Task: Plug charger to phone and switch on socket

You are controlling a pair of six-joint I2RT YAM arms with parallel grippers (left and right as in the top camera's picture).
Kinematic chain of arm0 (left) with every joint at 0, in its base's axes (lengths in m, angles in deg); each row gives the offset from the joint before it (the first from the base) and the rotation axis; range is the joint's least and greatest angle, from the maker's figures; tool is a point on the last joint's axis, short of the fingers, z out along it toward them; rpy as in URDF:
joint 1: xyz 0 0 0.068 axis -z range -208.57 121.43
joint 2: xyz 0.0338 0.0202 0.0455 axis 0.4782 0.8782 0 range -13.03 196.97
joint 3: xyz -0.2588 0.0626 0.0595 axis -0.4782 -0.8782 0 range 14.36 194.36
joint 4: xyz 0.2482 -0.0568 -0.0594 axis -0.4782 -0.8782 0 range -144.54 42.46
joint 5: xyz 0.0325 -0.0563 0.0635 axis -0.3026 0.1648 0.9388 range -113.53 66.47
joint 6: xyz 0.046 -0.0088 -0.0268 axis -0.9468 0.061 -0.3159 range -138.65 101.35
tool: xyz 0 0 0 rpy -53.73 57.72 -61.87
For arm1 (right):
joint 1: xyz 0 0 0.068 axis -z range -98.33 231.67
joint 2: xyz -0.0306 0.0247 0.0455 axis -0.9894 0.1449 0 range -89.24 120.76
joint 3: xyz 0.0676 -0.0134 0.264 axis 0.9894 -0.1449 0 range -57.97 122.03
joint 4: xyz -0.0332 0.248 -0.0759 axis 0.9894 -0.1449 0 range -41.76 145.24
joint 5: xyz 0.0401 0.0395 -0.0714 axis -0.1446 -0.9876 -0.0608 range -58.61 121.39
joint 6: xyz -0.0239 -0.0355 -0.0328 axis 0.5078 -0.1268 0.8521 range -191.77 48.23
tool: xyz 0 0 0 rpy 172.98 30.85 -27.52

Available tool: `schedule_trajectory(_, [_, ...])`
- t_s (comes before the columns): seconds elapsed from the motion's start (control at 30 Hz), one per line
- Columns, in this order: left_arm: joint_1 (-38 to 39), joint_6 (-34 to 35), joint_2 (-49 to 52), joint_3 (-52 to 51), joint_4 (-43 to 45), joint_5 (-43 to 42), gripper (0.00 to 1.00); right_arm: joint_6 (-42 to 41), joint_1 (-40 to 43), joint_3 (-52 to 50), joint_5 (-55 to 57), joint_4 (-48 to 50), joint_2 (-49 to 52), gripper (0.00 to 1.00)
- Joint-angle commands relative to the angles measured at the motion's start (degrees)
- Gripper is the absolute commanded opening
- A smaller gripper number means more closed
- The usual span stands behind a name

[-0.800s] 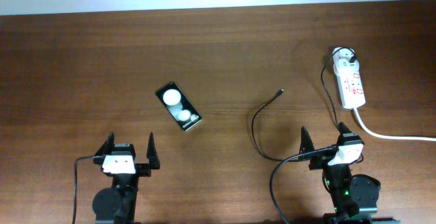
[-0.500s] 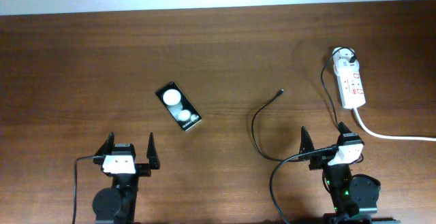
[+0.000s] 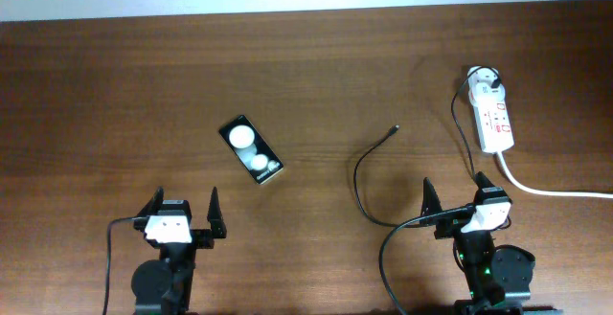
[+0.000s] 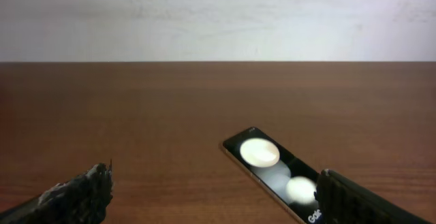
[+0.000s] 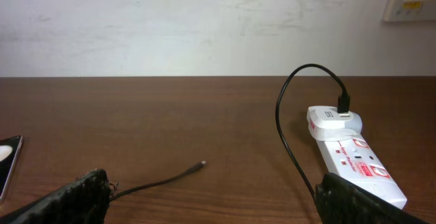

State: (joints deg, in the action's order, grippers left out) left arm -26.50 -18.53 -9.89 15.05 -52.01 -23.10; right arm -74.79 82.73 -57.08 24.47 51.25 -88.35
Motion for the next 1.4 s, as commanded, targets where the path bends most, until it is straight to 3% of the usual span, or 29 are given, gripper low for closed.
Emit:
schedule_trajectory(0.0, [-0.4, 0.7, 0.9, -0.2, -0.3, -1.0, 0.99, -0.2, -0.3, -0.5, 0.5, 0.1, -0.7, 0.99])
schedule_trajectory(0.97, [-0.4, 0.7, 0.9, 0.0, -0.3, -1.1, 0.99, -0.2, -0.3, -0.5, 0.5, 0.1, -0.5, 0.99])
schedule_trajectory(1.13, [-0.4, 0.8, 0.9, 3.2, -1.2, -4.1, 0.99, -0.2, -0.3, -0.5, 0.5, 0.1, -0.5, 0.99])
schedule_trajectory(1.37, [-0.4, 1.9, 3.5, 16.8, -11.7, -4.7, 0.99, -0.2, -0.3, -0.5, 0.5, 0.1, -0.5, 0.99])
